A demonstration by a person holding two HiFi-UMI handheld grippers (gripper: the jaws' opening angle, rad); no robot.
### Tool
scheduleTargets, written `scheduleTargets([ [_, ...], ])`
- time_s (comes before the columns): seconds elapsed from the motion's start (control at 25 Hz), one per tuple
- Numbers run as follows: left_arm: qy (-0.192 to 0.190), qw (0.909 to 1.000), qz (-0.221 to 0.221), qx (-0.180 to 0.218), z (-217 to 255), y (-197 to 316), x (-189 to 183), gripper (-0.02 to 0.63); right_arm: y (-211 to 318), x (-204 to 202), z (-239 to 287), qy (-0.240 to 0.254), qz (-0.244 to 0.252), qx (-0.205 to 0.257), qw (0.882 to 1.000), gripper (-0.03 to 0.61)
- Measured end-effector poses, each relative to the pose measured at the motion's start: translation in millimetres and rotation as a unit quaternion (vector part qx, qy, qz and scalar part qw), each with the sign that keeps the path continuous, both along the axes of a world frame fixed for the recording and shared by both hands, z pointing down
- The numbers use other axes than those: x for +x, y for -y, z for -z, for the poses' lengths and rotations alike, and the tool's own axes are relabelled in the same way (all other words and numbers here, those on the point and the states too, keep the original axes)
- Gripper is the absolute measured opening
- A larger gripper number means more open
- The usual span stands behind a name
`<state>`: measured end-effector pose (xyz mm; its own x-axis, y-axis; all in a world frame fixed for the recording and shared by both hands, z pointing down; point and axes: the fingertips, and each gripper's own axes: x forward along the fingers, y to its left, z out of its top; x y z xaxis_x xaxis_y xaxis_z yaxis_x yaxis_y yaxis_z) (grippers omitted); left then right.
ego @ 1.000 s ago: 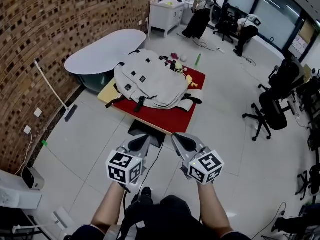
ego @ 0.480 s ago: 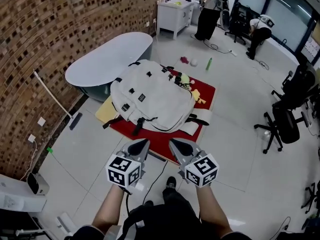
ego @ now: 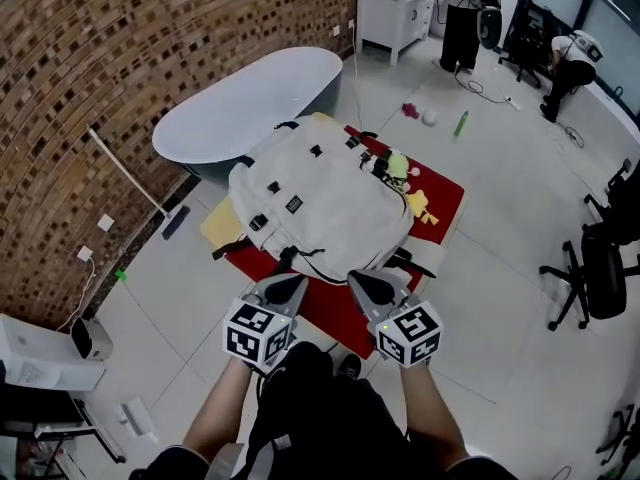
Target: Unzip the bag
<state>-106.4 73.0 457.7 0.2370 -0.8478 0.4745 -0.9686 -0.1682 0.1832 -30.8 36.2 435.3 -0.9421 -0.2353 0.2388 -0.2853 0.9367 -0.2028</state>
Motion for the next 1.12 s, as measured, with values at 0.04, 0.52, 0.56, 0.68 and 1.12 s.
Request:
scheduleTargets([
  [0.04, 0.002, 1.0000, 0.002, -0.005, -4, 2, -3, 0.002, 2, -3, -3, -0.001, 0.002, -0.003, 1.000, 0.003],
  [0.52, 0.043, 0.9958, -0.067, -0.046, -48, 51, -83, 0.002, 25, -54, -46, -0.071, -0.043, -0.009, 0.997, 0.003],
  [0.56, 0.040, 0.9944, -0.083, -0.051, -54, 54, -85, 0.002, 26, -59, -51, -0.081, -0.051, -0.010, 0.995, 0.003],
  [0.68, 0.023, 0.9894, -0.128, -0.065, -73, 65, -90, 0.002, 36, -80, -67, -0.107, -0.074, -0.011, 0.991, 0.003],
  [1.12, -0.025, 0.9680, -0.243, -0.055, -73, 90, -74, 0.002, 59, -65, -75, -0.149, -0.182, -0.038, 0.971, 0.075],
])
